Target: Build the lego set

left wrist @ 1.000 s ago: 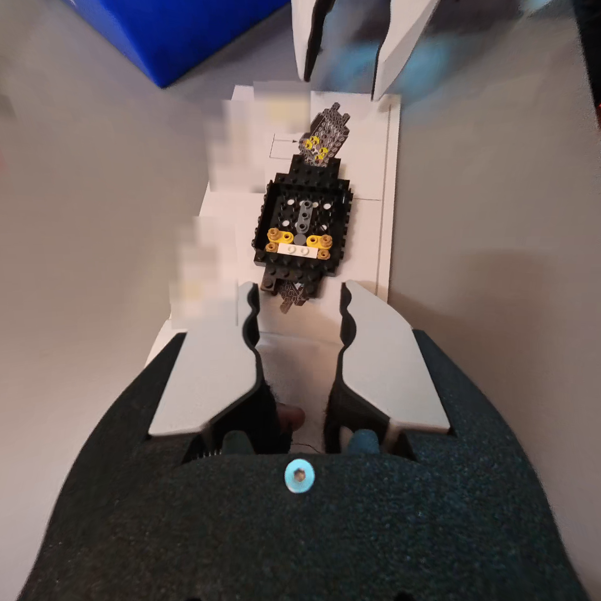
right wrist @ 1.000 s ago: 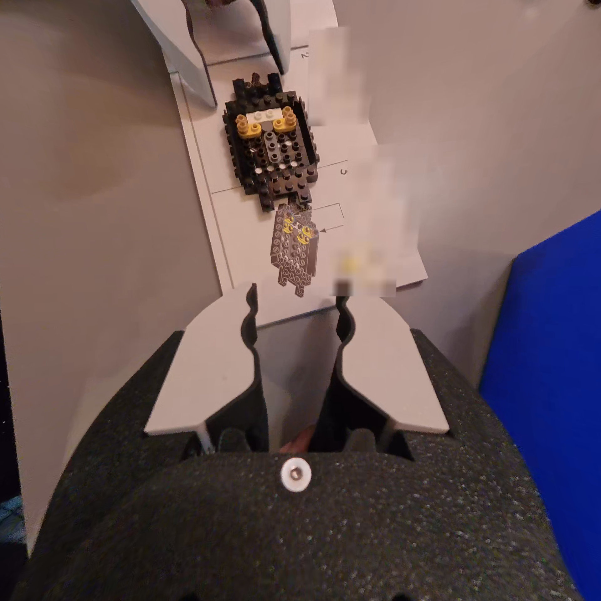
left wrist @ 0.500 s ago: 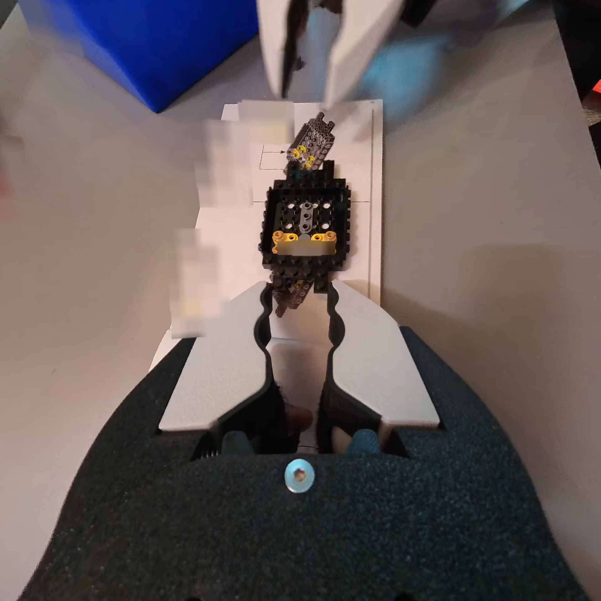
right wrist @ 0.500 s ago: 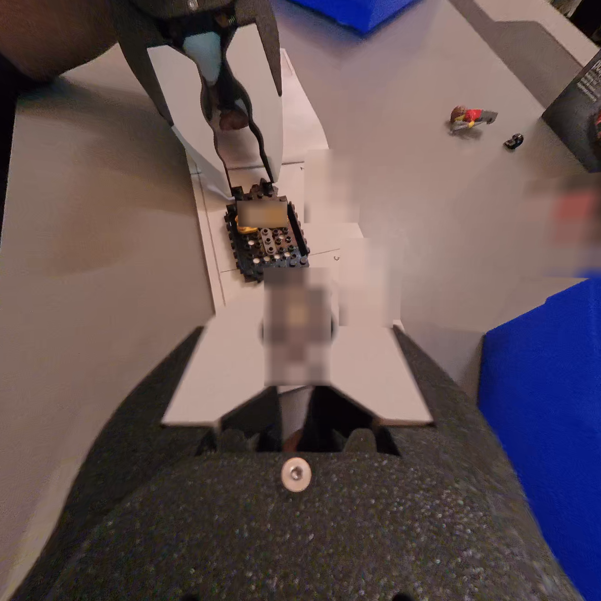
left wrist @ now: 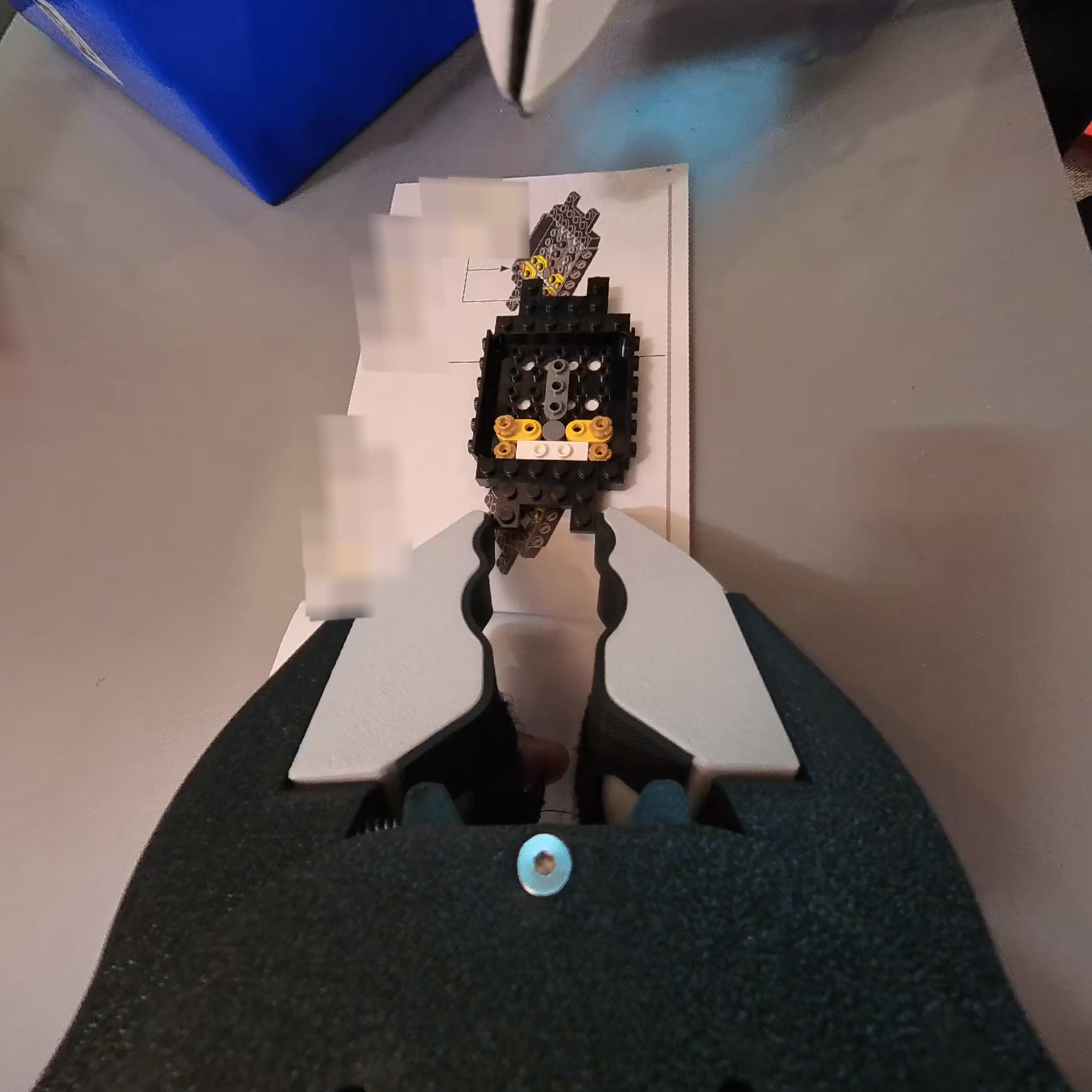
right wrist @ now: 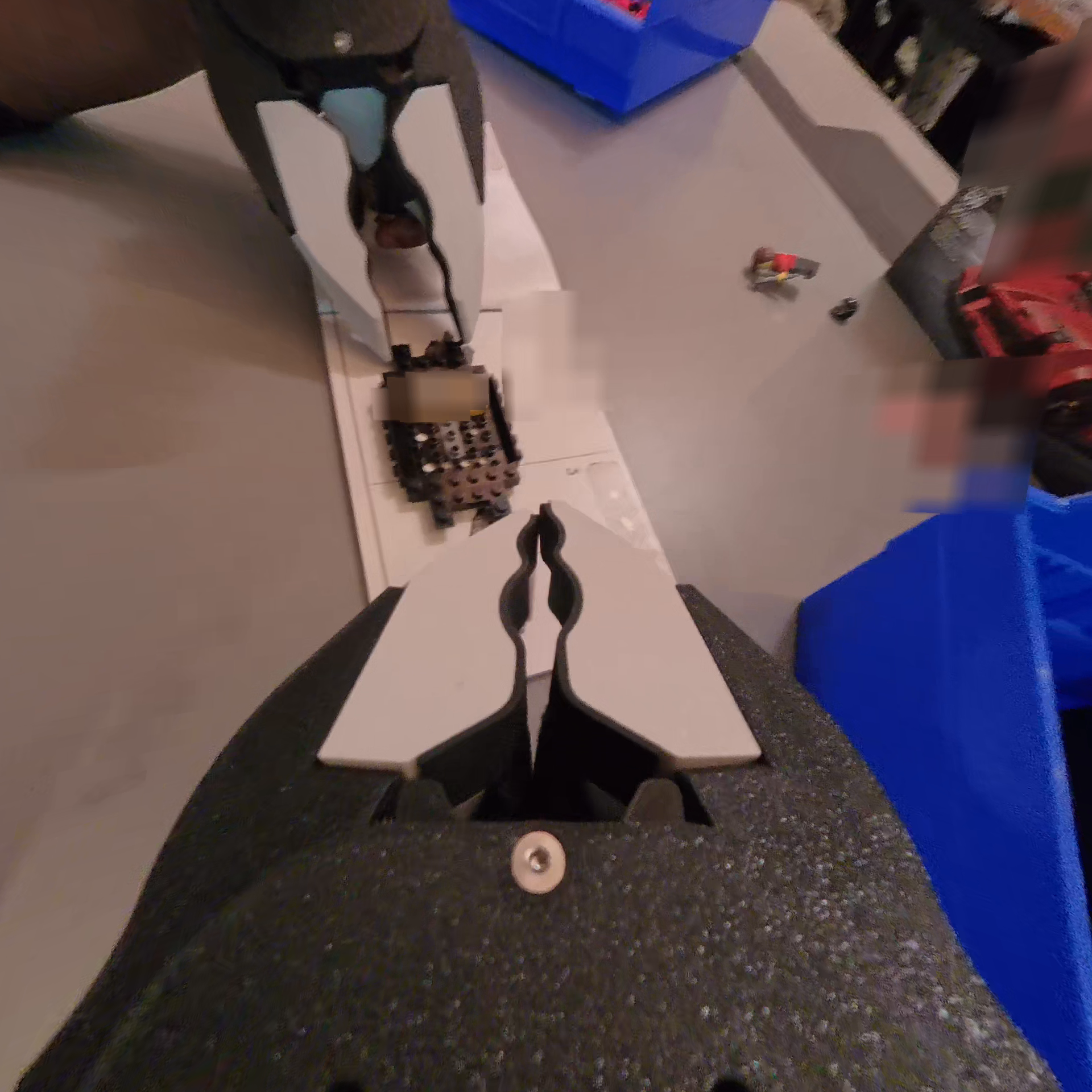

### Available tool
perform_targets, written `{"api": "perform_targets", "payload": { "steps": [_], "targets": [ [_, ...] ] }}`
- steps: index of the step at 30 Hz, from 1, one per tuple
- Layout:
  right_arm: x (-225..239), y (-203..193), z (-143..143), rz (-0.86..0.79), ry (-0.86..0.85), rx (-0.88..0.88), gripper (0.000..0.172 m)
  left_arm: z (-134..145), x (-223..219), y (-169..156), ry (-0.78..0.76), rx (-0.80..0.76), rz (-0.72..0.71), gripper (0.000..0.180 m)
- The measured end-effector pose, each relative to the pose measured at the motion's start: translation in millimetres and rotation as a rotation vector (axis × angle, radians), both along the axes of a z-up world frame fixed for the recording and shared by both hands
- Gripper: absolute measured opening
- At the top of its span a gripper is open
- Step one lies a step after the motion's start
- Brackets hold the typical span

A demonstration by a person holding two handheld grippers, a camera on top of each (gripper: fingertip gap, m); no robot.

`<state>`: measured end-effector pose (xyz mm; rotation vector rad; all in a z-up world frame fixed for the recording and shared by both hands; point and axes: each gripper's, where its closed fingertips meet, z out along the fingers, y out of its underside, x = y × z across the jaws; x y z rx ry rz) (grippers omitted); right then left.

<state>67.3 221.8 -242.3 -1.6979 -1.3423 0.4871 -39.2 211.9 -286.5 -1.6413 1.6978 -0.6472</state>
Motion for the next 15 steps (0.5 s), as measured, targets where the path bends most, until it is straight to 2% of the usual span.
{"api": "perform_targets", "payload": {
  "steps": [3, 4, 6, 7, 10, 12, 14, 15],
  "targets": [
    [2, 5, -1, -0.030, -0.019, 0.023, 0.002, 0, 0, 0, 0.000, 0.010, -0.003, 0.032],
    [4, 10, 1, -0.062, -0.011, 0.043, 0.008, 1, 0, 0, -0.001, 0.011, -0.003, 0.032],
    [9, 18, 6, -0.122, 0.016, 0.067, 0.037, 2, 0, 0, -0.005, 0.014, -0.003, 0.032],
    [11, 22, 9, -0.146, 0.028, 0.072, 0.045, 2, 0, 1, -0.006, 0.014, -0.003, 0.031],
    [16, 26, 16, -0.178, 0.062, 0.100, 0.050, 1, -1, 1, -0.003, 0.015, -0.002, 0.032],
    [20, 28, 18, -0.199, 0.062, 0.106, 0.043, 1, -1, 1, -0.002, 0.016, -0.003, 0.032],
    [25, 29, 20, -0.207, 0.050, 0.121, 0.009, 1, -1, 1, -0.001, 0.017, -0.002, 0.032],
    [25, 29, 23, -0.209, 0.057, 0.135, 0.008, 2, -1, 1, -0.005, 0.017, -0.003, 0.032]
  ]
}}
